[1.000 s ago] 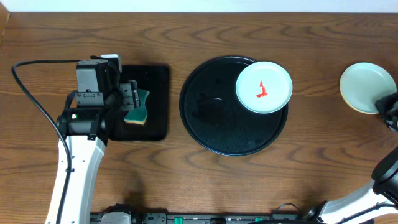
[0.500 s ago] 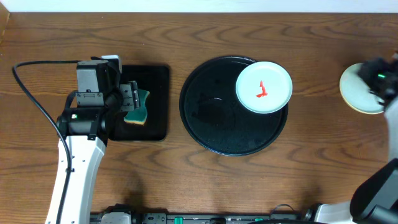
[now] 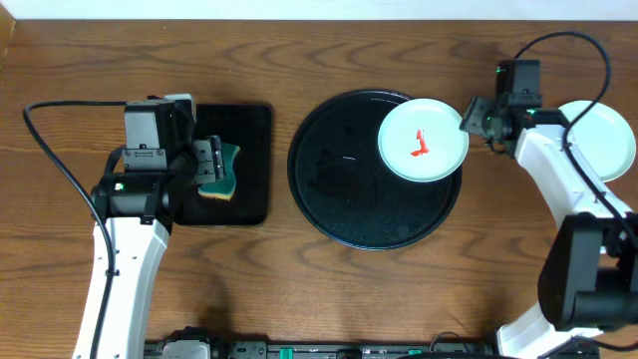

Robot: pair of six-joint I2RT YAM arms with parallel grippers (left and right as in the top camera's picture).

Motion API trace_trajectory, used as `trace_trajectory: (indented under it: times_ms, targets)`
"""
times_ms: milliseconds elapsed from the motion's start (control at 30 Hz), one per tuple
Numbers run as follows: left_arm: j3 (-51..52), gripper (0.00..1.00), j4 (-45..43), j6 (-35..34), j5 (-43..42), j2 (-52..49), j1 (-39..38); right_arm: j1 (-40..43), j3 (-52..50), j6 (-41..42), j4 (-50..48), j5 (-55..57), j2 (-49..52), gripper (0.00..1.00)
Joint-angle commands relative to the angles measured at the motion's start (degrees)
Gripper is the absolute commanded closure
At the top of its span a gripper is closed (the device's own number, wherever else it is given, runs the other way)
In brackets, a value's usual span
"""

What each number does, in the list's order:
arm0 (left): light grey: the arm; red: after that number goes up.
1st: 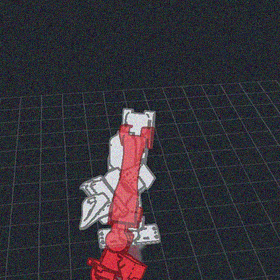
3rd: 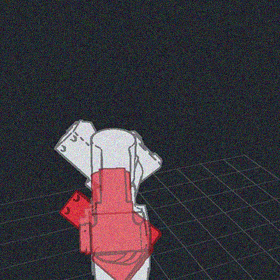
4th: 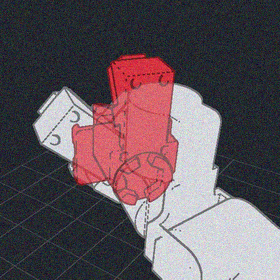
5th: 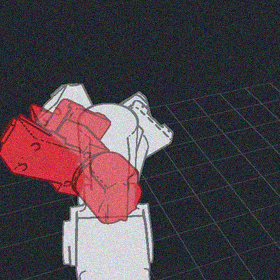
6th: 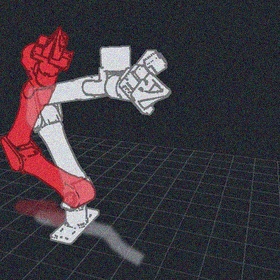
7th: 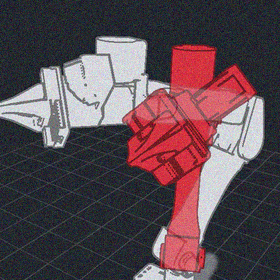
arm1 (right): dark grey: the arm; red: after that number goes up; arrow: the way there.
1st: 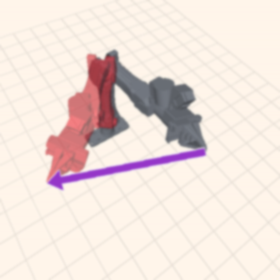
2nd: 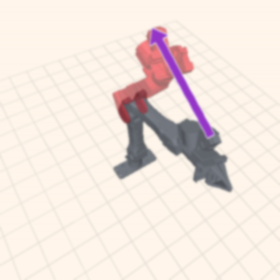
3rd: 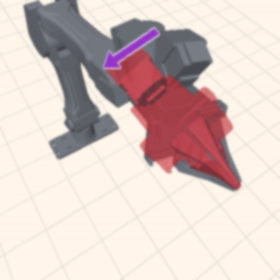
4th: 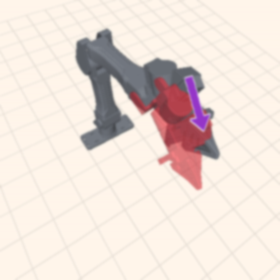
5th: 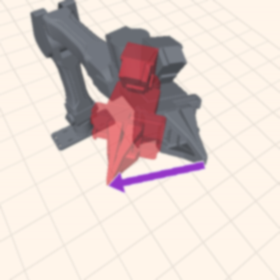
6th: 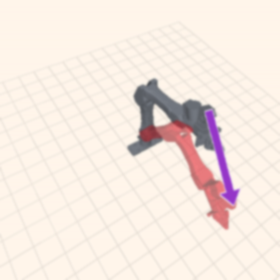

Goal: Clean dirty plates on tray and stack at the side
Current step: 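Grip the red-marked plate rim and drag it to the tray center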

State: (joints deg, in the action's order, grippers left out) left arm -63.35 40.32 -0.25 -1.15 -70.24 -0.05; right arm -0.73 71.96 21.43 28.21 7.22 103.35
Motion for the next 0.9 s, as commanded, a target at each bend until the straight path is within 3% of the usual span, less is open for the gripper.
trace_trajectory:
  times_ms: [0,600,733,767,833,867]
  targets:
    - [0.1,0.24,0.0,-1.0,0.2,0.5,0.1,-0.3,-0.2,0.4,1.0,1.8,2.7,0.33]
    - [0.1,0.24,-0.3,-1.6,0.2,0.5,0.1,-1.6,-0.2,-2.7,1.1,-7.4,6.8,0.44]
    - [0.1,0.24,-0.3,-1.6,0.2,0.5,0.2,-1.6,-0.2,-2.6,0.8,-9.2,8.8,0.59]
    - [0.1,0.24,-0.3,-1.6,0.2,0.5,0.2,-1.6,-0.2,-2.6,0.7,-9.7,9.1,0.78]
    - [0.1,0.24,-0.3,-1.6,0.2,0.5,0.1,-1.6,-0.2,-2.6,0.7,-9.8,9.1,0.96]
    - [0.1,0.24,-0.3,-1.6,0.2,0.5,0.1,-1.6,0.0,-2.6,0.7,-9.9,8.8,0.99]
